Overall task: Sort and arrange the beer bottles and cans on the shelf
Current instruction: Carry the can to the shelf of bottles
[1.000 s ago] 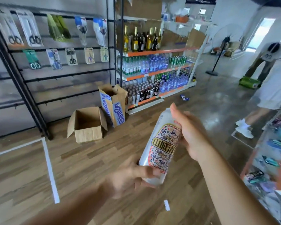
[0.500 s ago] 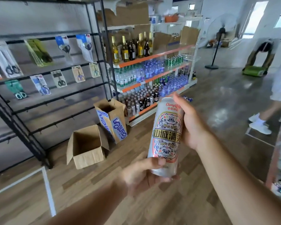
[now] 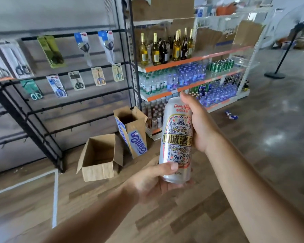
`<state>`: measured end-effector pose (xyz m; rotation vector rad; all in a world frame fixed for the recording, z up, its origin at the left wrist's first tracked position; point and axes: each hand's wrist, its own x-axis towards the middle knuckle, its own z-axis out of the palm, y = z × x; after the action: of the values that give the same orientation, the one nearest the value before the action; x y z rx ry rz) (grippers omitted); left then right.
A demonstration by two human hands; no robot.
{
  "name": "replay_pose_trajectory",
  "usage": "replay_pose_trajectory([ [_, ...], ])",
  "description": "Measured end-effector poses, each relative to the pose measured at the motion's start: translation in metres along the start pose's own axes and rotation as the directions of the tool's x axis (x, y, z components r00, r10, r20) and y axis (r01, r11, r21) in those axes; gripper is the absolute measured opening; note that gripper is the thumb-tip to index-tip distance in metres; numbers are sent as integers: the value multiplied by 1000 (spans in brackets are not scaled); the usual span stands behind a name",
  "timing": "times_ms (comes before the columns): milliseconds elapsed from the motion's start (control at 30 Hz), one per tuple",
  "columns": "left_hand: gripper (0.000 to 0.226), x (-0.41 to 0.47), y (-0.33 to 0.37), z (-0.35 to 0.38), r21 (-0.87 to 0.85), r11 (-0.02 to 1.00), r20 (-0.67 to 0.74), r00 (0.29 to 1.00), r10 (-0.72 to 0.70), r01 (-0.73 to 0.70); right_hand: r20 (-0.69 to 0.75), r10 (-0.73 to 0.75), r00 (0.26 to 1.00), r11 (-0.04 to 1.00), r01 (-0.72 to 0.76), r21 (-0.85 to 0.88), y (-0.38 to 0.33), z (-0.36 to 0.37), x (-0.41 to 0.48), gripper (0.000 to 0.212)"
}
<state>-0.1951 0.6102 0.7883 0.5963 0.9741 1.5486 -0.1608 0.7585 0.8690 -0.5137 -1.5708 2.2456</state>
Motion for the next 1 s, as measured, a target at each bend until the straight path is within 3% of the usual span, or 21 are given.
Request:
replay_pose_trajectory([
  [133, 94, 49, 15, -18, -29, 1000, -30, 1000, 7, -8, 60, 27, 998, 999, -24, -43, -9, -17, 54, 40],
  [400, 79, 164, 75, -71, 10, 997, -44, 996, 77, -77, 59, 37, 998, 994, -30, -106, -42, -42, 188, 42],
  [567, 87, 235, 114, -100, 0, 992, -50, 991, 125, -125, 59, 10, 998, 990, -1, -144, -69, -54, 267, 44],
  [800, 89, 326, 143, -121, -16, 996, -23, 996, 82, -82, 52, 38, 998, 990, -31, -135, -86, -99, 355, 43],
  [1000, 83, 414, 146, -127, -33, 996, -114, 990, 80, -84, 93, 64, 994, 987, -49, -154, -95, -155, 427, 45],
])
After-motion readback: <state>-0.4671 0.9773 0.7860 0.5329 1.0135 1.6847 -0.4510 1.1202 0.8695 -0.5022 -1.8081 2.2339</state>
